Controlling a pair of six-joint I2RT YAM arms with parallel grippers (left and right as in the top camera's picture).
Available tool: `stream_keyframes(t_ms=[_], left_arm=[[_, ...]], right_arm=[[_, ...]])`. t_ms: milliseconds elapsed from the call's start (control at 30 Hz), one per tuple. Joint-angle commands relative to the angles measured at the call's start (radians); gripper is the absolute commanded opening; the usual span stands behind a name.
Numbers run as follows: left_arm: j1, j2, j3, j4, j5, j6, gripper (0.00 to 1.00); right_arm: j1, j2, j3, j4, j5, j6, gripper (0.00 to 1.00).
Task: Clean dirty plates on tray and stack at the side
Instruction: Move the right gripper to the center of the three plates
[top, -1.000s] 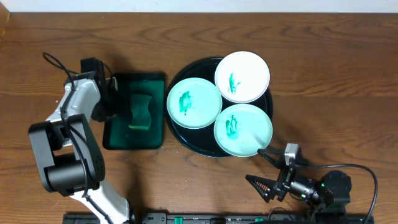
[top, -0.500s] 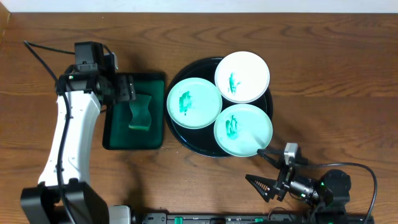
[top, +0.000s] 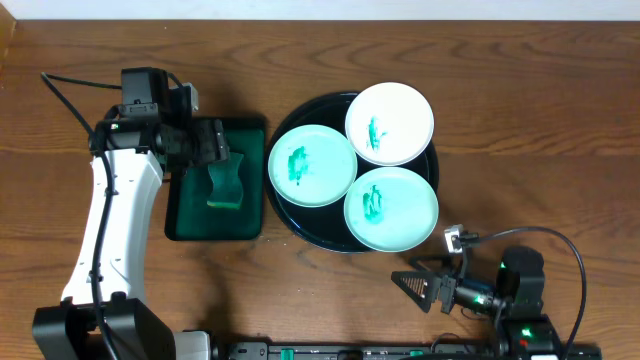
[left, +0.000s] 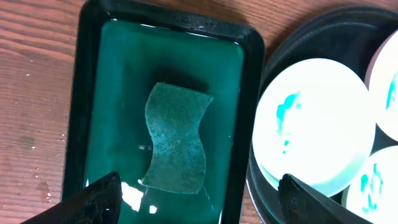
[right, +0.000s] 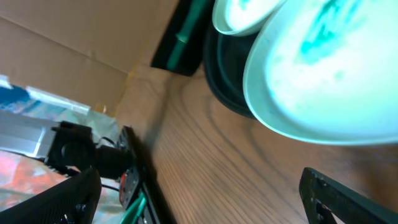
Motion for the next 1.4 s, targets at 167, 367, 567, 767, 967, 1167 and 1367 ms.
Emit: stream_keyframes(t_ms=[167, 367, 567, 767, 967, 1167, 1367], left_arm=[[-0.002, -0.008, 0.017, -0.006, 0.027, -0.01, 0.81], [-0.002, -0.008, 0.017, -0.006, 0.027, -0.01, 0.81], [-0.002, -0.008, 0.017, -0.006, 0.027, -0.01, 0.81], [-0.002, -0.008, 0.017, -0.005, 0.026, -0.009, 0.82], [-0.002, -0.005, 0.007, -0.017, 0.011, 0.029, 0.89], [-0.002, 0.06, -0.017, -0.044, -0.061, 0.063, 0.45], [-0.031, 0.119, -0.017, -0.047, -0.156, 0.063, 0.52]], right_arm=[[0.005, 0.134, 0.317, -0.149, 0.182, -0.239, 0.99], [0.005, 0.22, 0.588, -0.547, 0.618, -0.402, 0.99], [0.005, 0.312, 0.841, -0.77, 0.836, -0.47, 0.99], [0.005, 0.446, 1.036, -0.941, 0.938, -0.482, 0.99], [0.005, 0.504, 1.057, -0.949, 0.74, -0.449, 0.99], [0.006, 0.584, 1.052, -0.965, 0.734, -0.277, 0.99], [0.084, 0.803, 1.056, -1.004, 0.82, -0.257, 0.99]])
